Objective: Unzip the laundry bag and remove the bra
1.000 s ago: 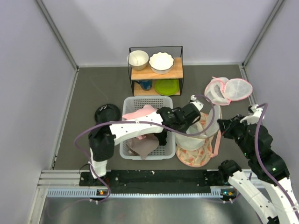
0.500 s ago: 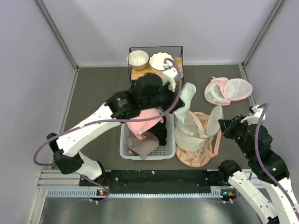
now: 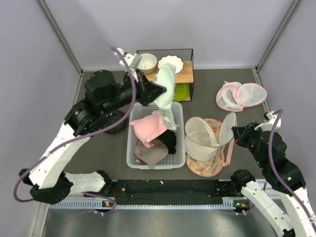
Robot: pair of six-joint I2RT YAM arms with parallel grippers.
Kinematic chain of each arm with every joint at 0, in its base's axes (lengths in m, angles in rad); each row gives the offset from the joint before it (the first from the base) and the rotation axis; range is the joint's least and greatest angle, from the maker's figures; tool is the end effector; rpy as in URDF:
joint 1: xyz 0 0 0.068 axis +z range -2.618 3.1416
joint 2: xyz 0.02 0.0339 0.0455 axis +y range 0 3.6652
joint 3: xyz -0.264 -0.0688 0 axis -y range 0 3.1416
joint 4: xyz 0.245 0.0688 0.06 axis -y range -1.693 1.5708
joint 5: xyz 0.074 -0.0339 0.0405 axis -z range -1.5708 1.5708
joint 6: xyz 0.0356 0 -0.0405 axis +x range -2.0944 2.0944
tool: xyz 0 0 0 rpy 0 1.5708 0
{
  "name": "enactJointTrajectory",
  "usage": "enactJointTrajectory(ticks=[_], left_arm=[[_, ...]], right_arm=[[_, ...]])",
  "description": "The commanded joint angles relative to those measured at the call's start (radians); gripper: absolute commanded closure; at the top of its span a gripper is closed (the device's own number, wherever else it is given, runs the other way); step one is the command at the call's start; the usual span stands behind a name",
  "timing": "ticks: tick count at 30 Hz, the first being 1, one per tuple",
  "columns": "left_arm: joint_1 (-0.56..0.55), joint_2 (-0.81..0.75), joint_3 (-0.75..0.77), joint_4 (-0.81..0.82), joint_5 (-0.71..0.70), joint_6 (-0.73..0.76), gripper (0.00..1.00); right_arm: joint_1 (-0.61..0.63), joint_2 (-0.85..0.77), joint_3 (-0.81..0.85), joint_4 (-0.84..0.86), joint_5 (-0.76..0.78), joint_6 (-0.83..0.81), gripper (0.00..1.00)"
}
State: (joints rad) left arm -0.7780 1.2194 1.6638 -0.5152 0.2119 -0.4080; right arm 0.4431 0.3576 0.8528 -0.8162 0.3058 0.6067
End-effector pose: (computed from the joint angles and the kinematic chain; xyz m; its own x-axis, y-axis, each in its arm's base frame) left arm 0.1608 -0.1689 0.5132 -0.3778 -0.1723 -0.9097 0.7470 0.5238 -0.4094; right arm 0.0608 0.0170 0.3411 -0.3201 0.4499 -0.8337 0.0387 0.8855 0.4630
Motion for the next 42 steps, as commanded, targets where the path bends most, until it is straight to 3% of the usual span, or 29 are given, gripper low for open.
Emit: enactJointTrajectory(ticks=[1, 6, 9, 14, 21, 29, 34, 40, 42], left_arm=[[0.02, -0.069, 0.005, -0.011, -0.126, 0.041, 1.0], [0.055, -0.041, -0.111, -0.006, -0.198, 0.026, 1.0], [0.066, 0.011, -0.136, -0.048, -0.318, 0.02, 1.0], [0.097, 0.138, -0.243, 0.007, -0.348, 0.021, 1.0], [0.097, 0.288, -0.288, 0.007, -0.257, 0.006, 1.0], [0.089, 0.229, -0.398, 0.009, -0.115, -0.06, 1.0], [0.057, 0.132, -0.472, 0.009, -0.144, -0.107, 1.0], [0.046, 0.181, -0.499, 0.003, -0.132, -0.103, 1.0], [0.045, 0.209, -0.501, 0.007, -0.146, -0.097, 0.92]], right_arm=[[0.013, 0.021, 0.046, 0.015, 0.018, 0.005, 1.0], [0.011, 0.02, 0.046, 0.017, 0.006, 0.005, 1.0], [0.013, 0.007, 0.043, 0.015, 0.004, 0.002, 1.0], [0.011, -0.002, 0.037, 0.015, -0.002, 0.007, 1.0], [0.011, 0.0, 0.049, 0.008, 0.003, -0.001, 1.0], [0.011, 0.007, 0.04, 0.006, 0.009, 0.004, 1.0], [0.013, 0.012, 0.04, 0.006, 0.012, 0.005, 1.0], [0.011, 0.011, 0.037, 0.008, 0.0, 0.011, 1.0], [0.012, 0.001, 0.034, 0.008, -0.004, 0.013, 1.0]])
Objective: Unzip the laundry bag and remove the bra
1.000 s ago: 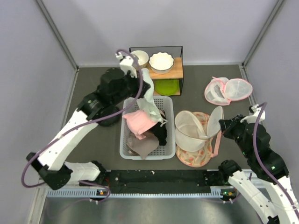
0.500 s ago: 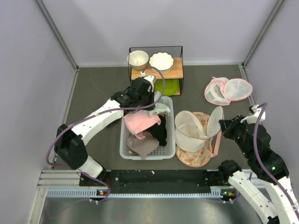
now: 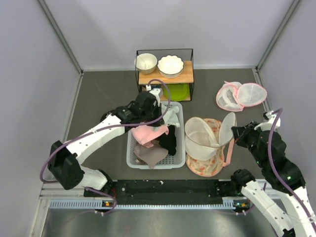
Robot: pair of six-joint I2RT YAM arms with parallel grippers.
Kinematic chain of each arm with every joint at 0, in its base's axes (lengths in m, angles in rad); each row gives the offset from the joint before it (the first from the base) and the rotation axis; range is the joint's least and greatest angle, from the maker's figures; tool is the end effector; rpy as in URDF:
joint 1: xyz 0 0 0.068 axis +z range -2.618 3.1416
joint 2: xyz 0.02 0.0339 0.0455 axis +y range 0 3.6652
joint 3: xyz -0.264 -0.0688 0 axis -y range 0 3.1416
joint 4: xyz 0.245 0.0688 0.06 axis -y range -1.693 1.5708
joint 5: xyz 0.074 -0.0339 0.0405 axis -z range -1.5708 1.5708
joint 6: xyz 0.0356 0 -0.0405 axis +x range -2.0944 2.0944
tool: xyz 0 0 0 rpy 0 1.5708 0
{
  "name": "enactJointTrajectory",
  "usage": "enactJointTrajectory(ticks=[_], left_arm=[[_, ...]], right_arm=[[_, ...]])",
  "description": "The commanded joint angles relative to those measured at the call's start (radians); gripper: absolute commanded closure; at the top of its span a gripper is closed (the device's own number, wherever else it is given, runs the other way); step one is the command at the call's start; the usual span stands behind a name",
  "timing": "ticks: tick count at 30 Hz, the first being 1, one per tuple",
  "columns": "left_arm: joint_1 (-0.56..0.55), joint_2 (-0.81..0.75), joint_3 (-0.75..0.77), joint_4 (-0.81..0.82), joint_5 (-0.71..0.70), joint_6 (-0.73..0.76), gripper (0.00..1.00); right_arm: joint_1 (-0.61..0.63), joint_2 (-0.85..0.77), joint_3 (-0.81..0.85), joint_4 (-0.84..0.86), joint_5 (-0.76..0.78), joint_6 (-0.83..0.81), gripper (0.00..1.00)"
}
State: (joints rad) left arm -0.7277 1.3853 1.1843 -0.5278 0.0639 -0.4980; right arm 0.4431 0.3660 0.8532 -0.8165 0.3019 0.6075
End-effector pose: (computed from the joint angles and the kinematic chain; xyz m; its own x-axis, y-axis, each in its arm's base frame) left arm 0.2263 -0.2046 0.3099 -0.7710 0.0484 -0.6351 0.3769 0.8384 -0.3937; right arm 0.0624 0.0179 0.3408 -0.3285 0.4474 -0.8318 0.0394 0.8864 0.4612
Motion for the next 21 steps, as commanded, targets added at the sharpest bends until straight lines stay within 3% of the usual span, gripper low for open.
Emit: enactJointTrajectory(ticks=[1, 3, 5, 6, 7, 9, 14, 17, 19, 20, 21], left_arm=[[-0.007, 0.067, 0.012, -0.003, -0.006, -0.002, 0.85], [-0.01, 0.077, 0.066, -0.105, -0.03, 0.013, 0.61], [-0.018, 0.043, 0.129, -0.145, -0.107, 0.027, 0.43], [-0.018, 0.022, 0.141, -0.153, -0.122, 0.044, 0.27], [-0.018, -0.024, 0.162, -0.159, -0.145, 0.053, 0.19], [-0.018, -0.067, 0.181, -0.155, -0.159, 0.078, 0.13], [-0.018, -0.149, 0.251, -0.127, -0.174, 0.108, 0.15], [-0.018, -0.154, 0.248, -0.065, -0.161, 0.107, 0.25], [-0.018, -0.129, 0.229, -0.028, -0.147, 0.107, 0.37], [-0.018, -0.114, 0.221, 0.012, -0.139, 0.102, 0.62], [-0.018, -0.079, 0.213, 0.031, -0.125, 0.101, 0.77]], right_arm=[[0.013, -0.009, 0.037, 0.008, -0.001, 0.012, 1.0], [0.012, -0.016, 0.041, 0.004, -0.003, 0.011, 1.0], [0.012, -0.032, 0.043, -0.009, -0.001, 0.014, 1.0], [0.011, -0.035, 0.043, -0.012, 0.003, 0.014, 1.0], [0.012, -0.041, 0.043, -0.015, 0.003, 0.017, 1.0], [0.011, -0.041, 0.038, -0.015, 0.002, 0.021, 1.0], [0.011, -0.03, 0.043, -0.013, -0.004, 0.023, 1.0], [0.013, -0.033, 0.046, -0.015, -0.007, 0.021, 1.0], [0.013, -0.032, 0.047, -0.015, -0.009, 0.023, 1.0], [0.013, -0.033, 0.047, -0.015, -0.01, 0.024, 1.0], [0.013, -0.033, 0.047, -0.013, -0.012, 0.025, 1.0]])
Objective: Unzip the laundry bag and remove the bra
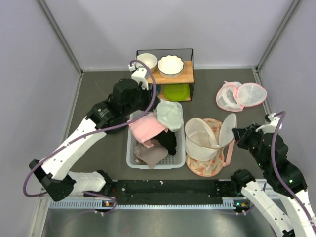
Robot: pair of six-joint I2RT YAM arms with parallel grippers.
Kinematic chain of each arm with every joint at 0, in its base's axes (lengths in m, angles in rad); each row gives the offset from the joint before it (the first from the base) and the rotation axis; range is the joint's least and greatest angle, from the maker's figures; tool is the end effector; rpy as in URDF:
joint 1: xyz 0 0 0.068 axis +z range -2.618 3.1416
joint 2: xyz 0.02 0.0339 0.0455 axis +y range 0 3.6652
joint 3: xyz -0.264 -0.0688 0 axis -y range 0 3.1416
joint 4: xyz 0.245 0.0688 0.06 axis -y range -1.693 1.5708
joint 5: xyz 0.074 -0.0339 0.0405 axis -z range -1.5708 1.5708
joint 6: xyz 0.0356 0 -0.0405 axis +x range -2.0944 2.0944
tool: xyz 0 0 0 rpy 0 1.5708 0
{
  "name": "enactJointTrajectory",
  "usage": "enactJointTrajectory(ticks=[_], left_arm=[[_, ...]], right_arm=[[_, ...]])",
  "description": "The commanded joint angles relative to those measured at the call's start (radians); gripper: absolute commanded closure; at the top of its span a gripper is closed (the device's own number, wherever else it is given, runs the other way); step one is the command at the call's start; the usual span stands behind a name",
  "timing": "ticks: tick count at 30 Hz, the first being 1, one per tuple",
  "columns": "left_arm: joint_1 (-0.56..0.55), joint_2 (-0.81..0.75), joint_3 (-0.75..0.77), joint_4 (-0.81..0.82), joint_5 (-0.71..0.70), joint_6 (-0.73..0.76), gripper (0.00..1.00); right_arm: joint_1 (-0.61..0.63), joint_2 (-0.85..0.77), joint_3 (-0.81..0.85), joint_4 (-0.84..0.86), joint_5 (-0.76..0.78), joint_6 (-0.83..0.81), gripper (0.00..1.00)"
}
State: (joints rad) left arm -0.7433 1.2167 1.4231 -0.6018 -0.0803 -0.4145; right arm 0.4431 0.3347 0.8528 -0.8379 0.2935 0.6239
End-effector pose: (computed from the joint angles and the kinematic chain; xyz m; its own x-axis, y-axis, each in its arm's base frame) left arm 0.1911 -0.1718 0.4279 -0.5093 -0.0771 -0.8571 0.4533 0.8225 -0.3434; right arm 0.0554 0.0149 0.3397 -0.3253 0.4646 -0.8236 0.0342 0.8762 0.4808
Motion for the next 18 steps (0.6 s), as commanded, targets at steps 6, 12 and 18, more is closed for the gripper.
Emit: enactJointTrajectory(ticks=[6, 12, 18], left_arm=[[-0.001, 0.275, -0.055, 0.183, 0.071, 0.005, 1.0], [-0.001, 0.453, -0.082, 0.114, -0.01, -0.007, 1.0], [-0.005, 0.512, -0.085, 0.04, -0.045, -0.009, 1.0]], right_arm=[[0.013, -0.006, 0.055, 0.005, -0.001, 0.01, 1.0], [0.012, -0.005, 0.058, -0.001, 0.007, 0.002, 1.0], [0.012, 0.009, 0.06, 0.0, 0.013, -0.001, 1.0]])
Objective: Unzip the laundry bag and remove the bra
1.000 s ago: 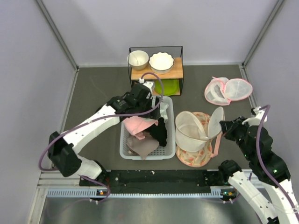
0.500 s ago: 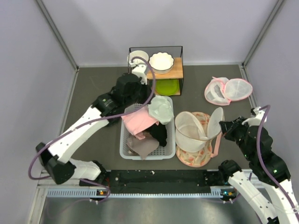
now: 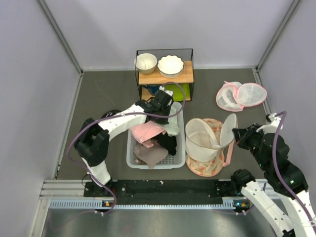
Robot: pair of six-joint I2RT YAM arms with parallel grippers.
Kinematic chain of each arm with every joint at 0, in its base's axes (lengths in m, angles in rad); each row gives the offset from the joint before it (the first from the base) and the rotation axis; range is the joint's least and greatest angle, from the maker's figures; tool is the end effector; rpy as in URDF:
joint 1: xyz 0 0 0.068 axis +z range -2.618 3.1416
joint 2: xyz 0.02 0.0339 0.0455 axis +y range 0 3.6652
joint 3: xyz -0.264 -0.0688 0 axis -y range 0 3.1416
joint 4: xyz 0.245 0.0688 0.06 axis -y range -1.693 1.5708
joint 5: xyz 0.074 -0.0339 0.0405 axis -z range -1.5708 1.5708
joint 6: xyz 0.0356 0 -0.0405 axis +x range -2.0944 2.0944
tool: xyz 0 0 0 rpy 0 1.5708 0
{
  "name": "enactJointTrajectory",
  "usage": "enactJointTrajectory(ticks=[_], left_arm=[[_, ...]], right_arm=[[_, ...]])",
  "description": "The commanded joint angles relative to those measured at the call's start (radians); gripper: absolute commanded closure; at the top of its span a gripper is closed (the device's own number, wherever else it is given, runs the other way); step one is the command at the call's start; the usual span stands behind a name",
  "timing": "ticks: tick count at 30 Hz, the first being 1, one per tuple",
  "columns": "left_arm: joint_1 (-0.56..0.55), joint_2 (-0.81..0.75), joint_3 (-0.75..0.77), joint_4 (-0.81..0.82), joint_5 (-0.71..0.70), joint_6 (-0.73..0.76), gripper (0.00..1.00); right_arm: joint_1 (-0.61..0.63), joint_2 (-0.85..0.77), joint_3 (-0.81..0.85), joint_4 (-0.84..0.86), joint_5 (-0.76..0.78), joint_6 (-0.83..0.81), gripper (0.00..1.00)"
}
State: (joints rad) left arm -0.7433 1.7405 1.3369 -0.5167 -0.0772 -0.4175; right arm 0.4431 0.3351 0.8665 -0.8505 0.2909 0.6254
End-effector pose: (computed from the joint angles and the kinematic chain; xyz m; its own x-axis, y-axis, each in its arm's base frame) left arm 0.2815 -0.2550 0.2455 -0.7952 0.1818 -0.5784 0.3478 0.9182 -0.1894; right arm 0.0533 0.0140 0.3423 -0.3262 0.4660 -0.8225 0.0324 0.8751 0.4829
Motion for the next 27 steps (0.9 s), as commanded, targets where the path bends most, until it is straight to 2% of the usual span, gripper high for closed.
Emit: enactJointTrajectory(ticks=[1, 5, 10, 11, 13, 15, 16, 18, 22, 27], left_arm=[[-0.005, -0.019, 0.001, -0.055, -0.061, 0.005, 1.0], [-0.011, -0.071, 0.018, -0.112, -0.125, 0.043, 1.0], [-0.014, -0.142, 0.07, -0.125, -0.006, 0.063, 0.99], [-0.014, -0.172, 0.079, -0.123, 0.005, 0.066, 0.81], [-0.018, -0.2, 0.108, -0.123, 0.001, 0.062, 0.53], [-0.018, -0.237, 0.142, -0.132, 0.005, 0.063, 0.39], [-0.018, -0.251, 0.151, -0.132, 0.011, 0.065, 0.35], [-0.016, -0.294, 0.168, -0.131, 0.011, 0.066, 0.31], [-0.016, -0.386, 0.14, -0.062, -0.001, 0.075, 0.31], [-0.014, -0.476, 0.101, -0.051, -0.036, 0.077, 0.32]], right_arm=[[0.013, 0.005, 0.046, 0.014, 0.019, -0.004, 1.0], [0.013, 0.021, 0.049, 0.014, 0.03, -0.01, 1.0], [0.013, 0.044, 0.078, 0.048, 0.034, -0.024, 1.0], [0.013, 0.048, 0.104, 0.051, 0.036, -0.032, 1.0], [0.013, 0.07, 0.135, 0.07, 0.045, -0.053, 1.0], [0.013, 0.099, 0.186, 0.1, 0.051, -0.082, 1.0], [0.013, 0.111, 0.202, 0.113, 0.056, -0.095, 1.0], [0.013, 0.139, 0.253, 0.157, 0.062, -0.13, 1.0], [0.013, 0.234, 0.334, 0.247, 0.089, -0.193, 1.0], [0.011, 0.335, 0.428, 0.343, 0.154, -0.295, 1.0]])
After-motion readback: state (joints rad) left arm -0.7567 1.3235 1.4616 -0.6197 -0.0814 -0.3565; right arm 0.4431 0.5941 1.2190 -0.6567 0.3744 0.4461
